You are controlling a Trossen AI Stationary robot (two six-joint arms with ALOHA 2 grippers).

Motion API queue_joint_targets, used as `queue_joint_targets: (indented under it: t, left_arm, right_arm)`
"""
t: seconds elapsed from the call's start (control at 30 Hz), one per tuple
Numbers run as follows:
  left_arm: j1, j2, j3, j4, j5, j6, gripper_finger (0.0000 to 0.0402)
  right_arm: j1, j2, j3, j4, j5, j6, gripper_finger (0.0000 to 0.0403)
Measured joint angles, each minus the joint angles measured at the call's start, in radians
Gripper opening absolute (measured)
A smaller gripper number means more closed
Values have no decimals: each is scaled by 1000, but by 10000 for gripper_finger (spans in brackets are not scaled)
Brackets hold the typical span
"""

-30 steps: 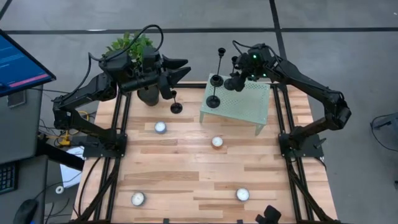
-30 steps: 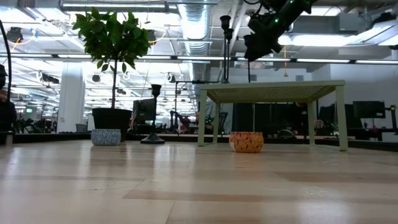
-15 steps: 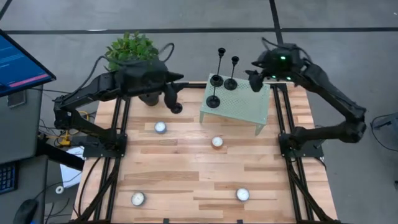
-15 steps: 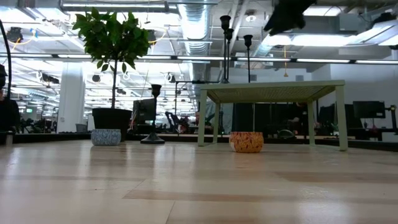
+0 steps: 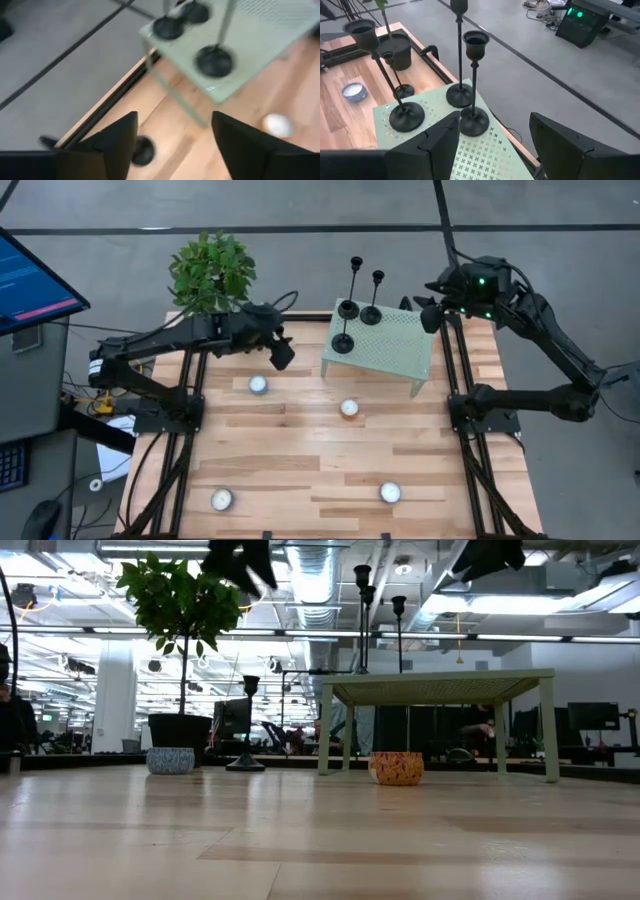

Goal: Pick & Place candle stick holders
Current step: Put the candle holder on the shelf

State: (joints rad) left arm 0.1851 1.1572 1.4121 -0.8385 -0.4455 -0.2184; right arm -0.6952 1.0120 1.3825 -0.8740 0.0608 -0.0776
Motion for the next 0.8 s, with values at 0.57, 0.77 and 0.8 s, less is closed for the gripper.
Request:
queue_joint_targets:
  t: [0.57,0.77,0.8]
  left_arm:
    - [228,30,-224,247,60,34,342]
    - [216,30,-280,270,55,25,329]
    - [210,30,-290,271,53,23,327]
  right_arm:
    - [0,10,0,-37,-4,-2,228]
    - [0,10,0,-65,-8,0,227]
    - [0,10,0,-65,-8,0,227]
